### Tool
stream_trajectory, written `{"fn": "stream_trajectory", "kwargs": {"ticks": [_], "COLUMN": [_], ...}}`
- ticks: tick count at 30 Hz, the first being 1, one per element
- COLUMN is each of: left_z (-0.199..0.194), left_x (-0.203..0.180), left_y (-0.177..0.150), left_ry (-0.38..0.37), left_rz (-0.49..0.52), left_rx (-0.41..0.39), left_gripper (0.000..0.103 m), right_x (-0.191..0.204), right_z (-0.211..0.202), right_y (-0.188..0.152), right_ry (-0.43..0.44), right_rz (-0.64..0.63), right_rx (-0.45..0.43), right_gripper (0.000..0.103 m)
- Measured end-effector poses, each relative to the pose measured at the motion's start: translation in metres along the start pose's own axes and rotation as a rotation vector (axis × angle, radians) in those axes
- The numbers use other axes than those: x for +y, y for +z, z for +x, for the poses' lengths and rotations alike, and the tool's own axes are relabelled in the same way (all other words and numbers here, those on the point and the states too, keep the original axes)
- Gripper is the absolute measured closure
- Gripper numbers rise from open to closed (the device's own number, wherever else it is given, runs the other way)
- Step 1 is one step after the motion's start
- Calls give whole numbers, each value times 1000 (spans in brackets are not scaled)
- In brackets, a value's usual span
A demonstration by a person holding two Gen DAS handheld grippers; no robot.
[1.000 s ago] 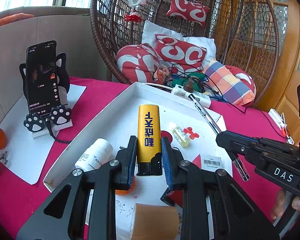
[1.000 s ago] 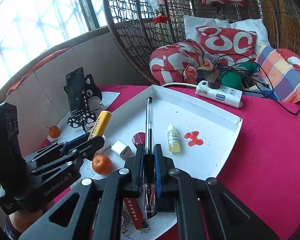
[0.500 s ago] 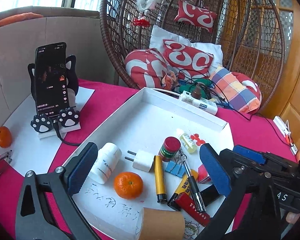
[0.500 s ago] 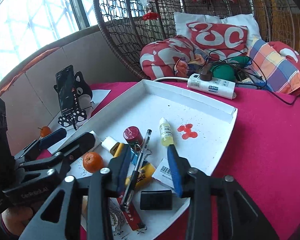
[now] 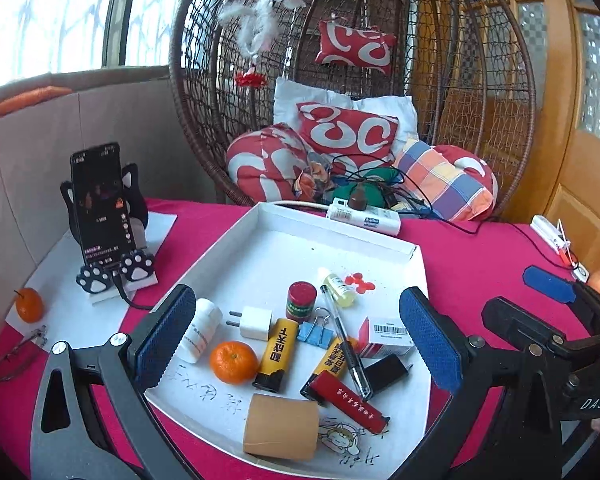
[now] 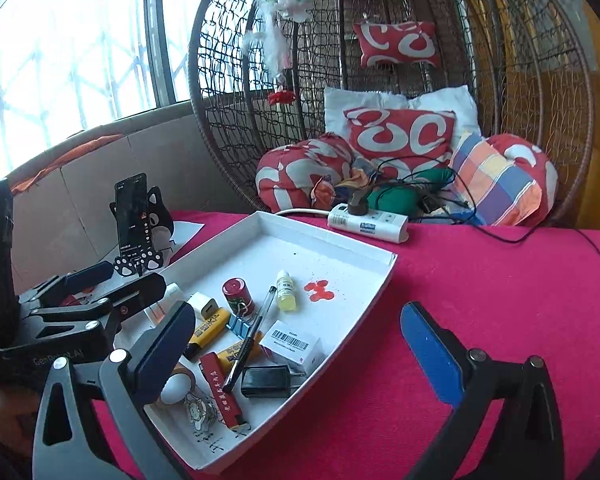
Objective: Organize rigid objects
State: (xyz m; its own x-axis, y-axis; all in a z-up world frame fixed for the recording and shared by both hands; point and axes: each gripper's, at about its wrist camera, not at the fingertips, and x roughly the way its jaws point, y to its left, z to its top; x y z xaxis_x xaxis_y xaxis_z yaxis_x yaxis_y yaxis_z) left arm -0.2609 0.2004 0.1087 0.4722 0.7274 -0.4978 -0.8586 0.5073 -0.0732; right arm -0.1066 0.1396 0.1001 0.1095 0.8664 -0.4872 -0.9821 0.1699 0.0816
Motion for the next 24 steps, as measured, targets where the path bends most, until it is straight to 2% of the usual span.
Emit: {"fn": "stream_trajectory", "kwargs": {"ticks": [4,7,10,13,15,17,21,24], "left_z": [-23,-41,-58,-72,-81,-85,-79,-77], "left_x": [-22,-33,-40,-51,-58,-63,-69,-76], "left_y": [10,16,21,24,23,22,17,11], "left_ry": [89,129,86,73,1,-43,11,49], "left_rz": [83,97,58,52,78,75,58,80], "left_rx": [-61,-107,-129,-154,-160,-147,-76,-27], "left_gripper": [0,0,0,0,0,0,0,0], "right_x": [-6,-17,-26,-33,-39,-43,-54,-62], "right_z": [-25,-43,-60,-78,-90,-101,-120,-132], "right_y": [1,3,6,7,7,7,4,0], "right_ry": [-84,-144,-234,-298,-316,-315,-289,-265], "right_rz": [-17,15,29,37,47,60,108,134], "right_rx": [-74,-124,-163,-218,-254,-289,-343,-356], "right_gripper": [0,0,0,0,0,0,0,0]}}
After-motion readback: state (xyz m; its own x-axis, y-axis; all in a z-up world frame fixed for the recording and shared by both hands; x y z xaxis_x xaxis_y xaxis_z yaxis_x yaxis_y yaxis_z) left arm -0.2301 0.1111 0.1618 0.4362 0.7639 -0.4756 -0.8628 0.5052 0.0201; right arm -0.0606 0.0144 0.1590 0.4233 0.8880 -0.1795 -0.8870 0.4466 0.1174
